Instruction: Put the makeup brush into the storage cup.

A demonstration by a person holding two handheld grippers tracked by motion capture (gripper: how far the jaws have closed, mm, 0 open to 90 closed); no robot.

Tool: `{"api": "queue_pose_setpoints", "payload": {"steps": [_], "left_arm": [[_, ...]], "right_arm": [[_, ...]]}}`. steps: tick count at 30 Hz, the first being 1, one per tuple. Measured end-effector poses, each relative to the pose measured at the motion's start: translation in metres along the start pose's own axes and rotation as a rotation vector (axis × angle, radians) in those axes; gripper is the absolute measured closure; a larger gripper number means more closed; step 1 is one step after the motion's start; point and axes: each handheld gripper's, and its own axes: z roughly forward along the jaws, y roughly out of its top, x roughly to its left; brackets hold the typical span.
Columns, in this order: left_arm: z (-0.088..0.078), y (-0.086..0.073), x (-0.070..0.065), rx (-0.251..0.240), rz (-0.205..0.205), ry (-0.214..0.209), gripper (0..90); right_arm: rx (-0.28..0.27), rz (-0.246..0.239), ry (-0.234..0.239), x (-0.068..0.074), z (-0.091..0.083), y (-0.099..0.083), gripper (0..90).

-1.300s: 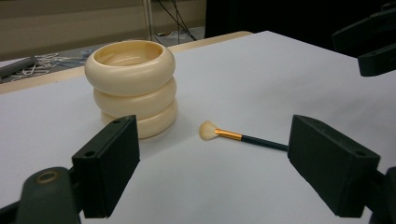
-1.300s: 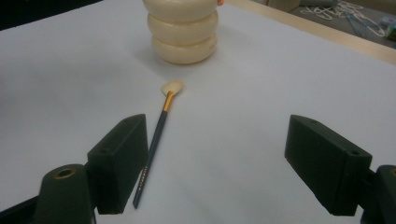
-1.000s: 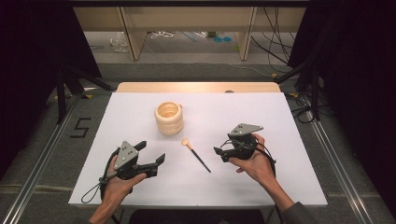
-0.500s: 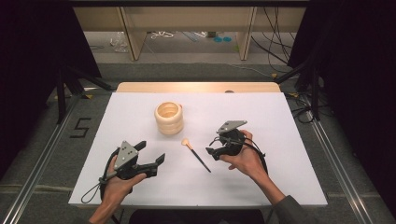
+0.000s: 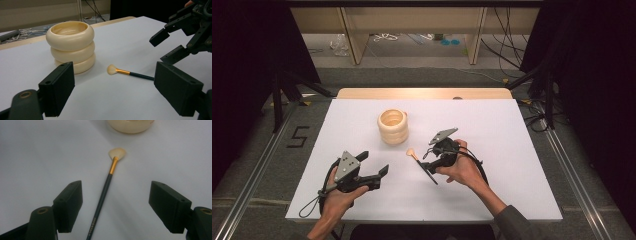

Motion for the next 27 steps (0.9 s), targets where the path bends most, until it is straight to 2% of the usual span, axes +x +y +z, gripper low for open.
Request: {"api": "queue_pose_setpoints", "payload": {"steps": [15,27], "left_arm": [[-0.001,0.0,0.0,-0.001,0.002,-0.001,16.8],[-0.001,0.0,0.001,-0.001,0.003,0.001,16.8]], "right_arm": [[0.093,-0.039,0.022,0.009,0.025,0.015,33.3],[0.159,-0.007,0.019,0.001,0.038,0.017,37.2]]}}
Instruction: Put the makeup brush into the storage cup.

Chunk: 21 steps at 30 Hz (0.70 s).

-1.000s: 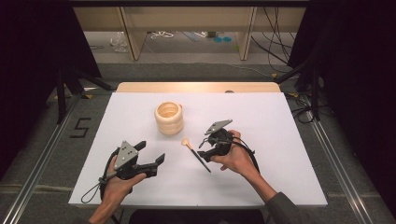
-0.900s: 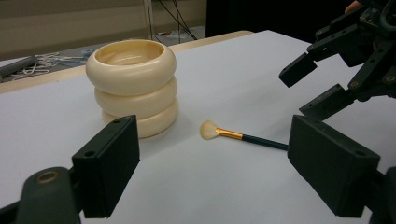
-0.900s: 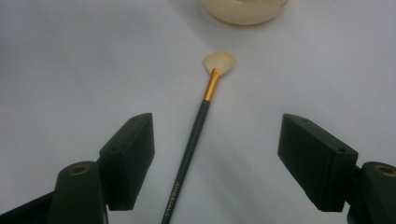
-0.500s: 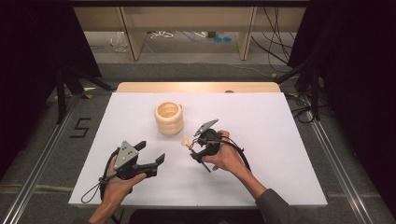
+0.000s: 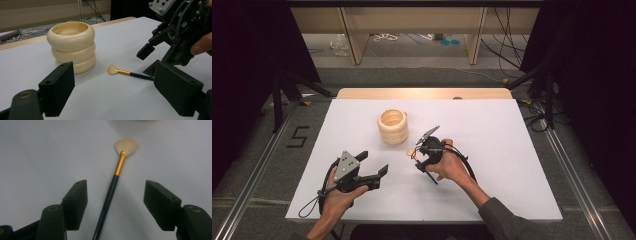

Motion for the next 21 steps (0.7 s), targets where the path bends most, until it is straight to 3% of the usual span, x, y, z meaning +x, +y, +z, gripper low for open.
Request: {"api": "queue_pose_setpoints", "payload": {"steps": [21], "left_arm": [[0.0,0.0,0.0,0.0,0.0,-0.001,16.8]], "right_arm": [[0.083,-0.014,0.023,-0.003,0.014,0.007,47.0]]}}
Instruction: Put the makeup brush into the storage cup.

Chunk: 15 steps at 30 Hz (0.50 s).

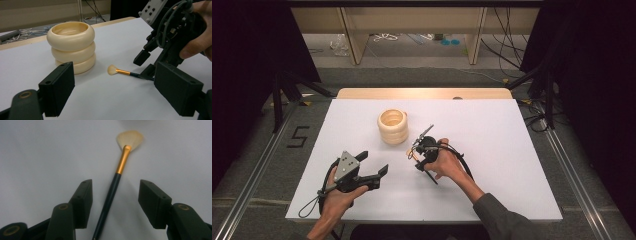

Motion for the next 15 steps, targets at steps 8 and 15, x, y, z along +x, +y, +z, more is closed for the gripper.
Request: {"api": "queue_pose_setpoints", "payload": {"steps": [8,15], "left_arm": [[0.0,0.0,-0.0002,0.001,0.0,-0.001,16.8],[-0.0001,0.0001,-0.0001,-0.002,-0.002,-0.001,16.8]], "right_arm": [[0.031,0.002,0.01,-0.0011,0.0047,0.002,51.8],[0.038,-0.005,0.012,-0.0003,0.0052,0.0054,54.0]]}}
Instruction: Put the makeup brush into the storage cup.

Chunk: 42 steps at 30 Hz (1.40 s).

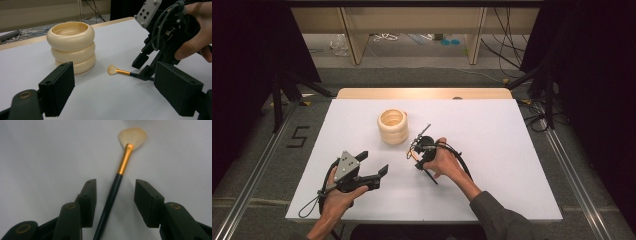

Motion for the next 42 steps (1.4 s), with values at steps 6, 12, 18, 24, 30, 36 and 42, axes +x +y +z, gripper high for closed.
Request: {"api": "queue_pose_setpoints", "payload": {"steps": [6,12,18,24,30,36,42], "left_arm": [[0.0,0.0,0.0,0.001,0.001,-0.001,16.8],[0.0,0.0,0.0,-0.001,0.001,-0.002,16.8],[0.0,0.0,0.0,0.0,0.002,-0.002,16.8],[0.0,0.0,0.0,0.001,0.002,-0.002,16.8],[0.0,0.0,0.0,0.001,0.001,-0.003,16.8],[0.0,0.0,0.0,0.002,0.001,-0.002,16.8],[0.0,0.0,-0.001,0.002,0.003,-0.002,16.8]], "right_arm": [[0.018,0.01,0.001,0.001,0.001,0.002,55.8],[0.028,0.015,0.006,0.001,0.002,0.003,58.4],[0.043,0.019,0.009,0.002,0.003,0.003,60.8],[0.053,0.013,0.008,0.001,0.004,0.005,64.0],[0.078,0.013,-0.012,0.003,0.005,0.007,66.3],[0.091,-0.002,-0.021,0.006,0.005,0.009,70.9],[0.108,-0.001,-0.014,0.005,0.005,0.011,74.2]]}}
